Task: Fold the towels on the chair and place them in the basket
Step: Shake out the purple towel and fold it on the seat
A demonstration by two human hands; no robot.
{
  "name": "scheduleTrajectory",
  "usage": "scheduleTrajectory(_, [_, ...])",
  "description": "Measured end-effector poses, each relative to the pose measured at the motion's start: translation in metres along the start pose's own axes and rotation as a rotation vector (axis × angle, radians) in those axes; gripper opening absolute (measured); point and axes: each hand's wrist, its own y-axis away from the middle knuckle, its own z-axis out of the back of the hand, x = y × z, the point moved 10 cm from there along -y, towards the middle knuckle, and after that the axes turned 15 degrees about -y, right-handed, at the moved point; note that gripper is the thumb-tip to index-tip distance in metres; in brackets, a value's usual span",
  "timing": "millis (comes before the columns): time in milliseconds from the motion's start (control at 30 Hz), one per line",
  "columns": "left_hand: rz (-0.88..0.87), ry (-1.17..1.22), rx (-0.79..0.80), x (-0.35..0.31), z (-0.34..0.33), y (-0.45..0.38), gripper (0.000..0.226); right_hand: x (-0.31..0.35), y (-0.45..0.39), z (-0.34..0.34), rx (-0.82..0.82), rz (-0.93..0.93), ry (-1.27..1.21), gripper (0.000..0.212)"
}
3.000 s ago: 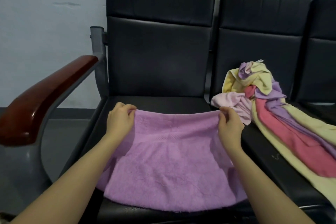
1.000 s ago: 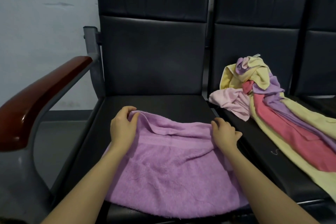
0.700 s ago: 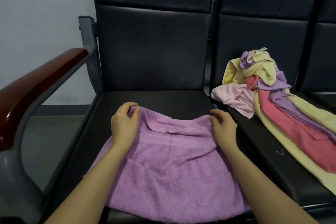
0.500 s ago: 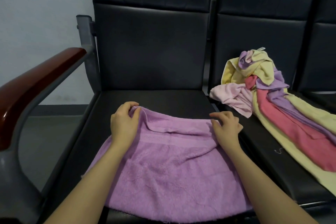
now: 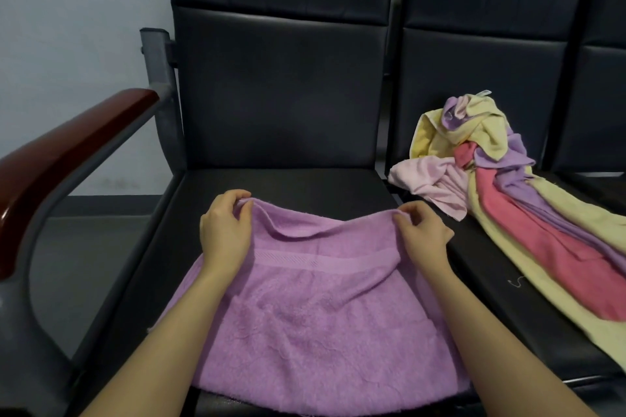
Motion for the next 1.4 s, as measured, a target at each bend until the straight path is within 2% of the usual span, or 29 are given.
scheduleTrajectory(100, [-0.004,-0.014,-0.002,-0.001,-0.002,-0.003,0.016,-0.015,-0.012,-0.002,-0.041,-0.105,0.099,0.008])
scheduleTrajectory(233, [-0.002,-0.051,-0.005,0.000,-0.005,-0.008,0.016,-0.040,-0.021,-0.021,0.005,-0.179,0.298,0.015])
scheduleTrajectory(367, [0.004,-0.101,0.014,0.006,-0.014,-0.012,0.017,-0.046,-0.021,-0.024,0.022,-0.205,0.432,0.036])
scheduleTrajectory(500, [0.022,-0.127,0.025,0.008,-0.016,-0.011,0.024,-0.047,-0.017,-0.027,0.042,-0.173,0.464,0.028])
scheduleTrajectory(700, [0.005,-0.108,-0.016,-0.003,0.008,-0.009,0.010,-0.036,-0.009,-0.026,0.067,-0.144,0.484,0.020])
scheduleTrajectory(833, [-0.007,-0.121,-0.085,-0.010,0.040,-0.007,0.011,-0.010,-0.001,-0.007,0.001,-0.051,0.366,0.012])
scheduleTrajectory(1000, [-0.034,-0.168,-0.167,-0.033,0.090,-0.008,0.014,0.059,0.010,0.024,-0.101,0.199,0.143,0.013])
scheduleTrajectory(1167, [-0.027,-0.134,-0.220,-0.057,0.143,-0.012,0.016,0.107,0.025,0.047,-0.101,0.259,-0.015,0.024])
scheduleTrajectory(1400, [-0.069,-0.042,-0.328,-0.092,0.204,-0.013,0.016,0.186,0.034,0.087,-0.173,0.397,-0.123,0.024])
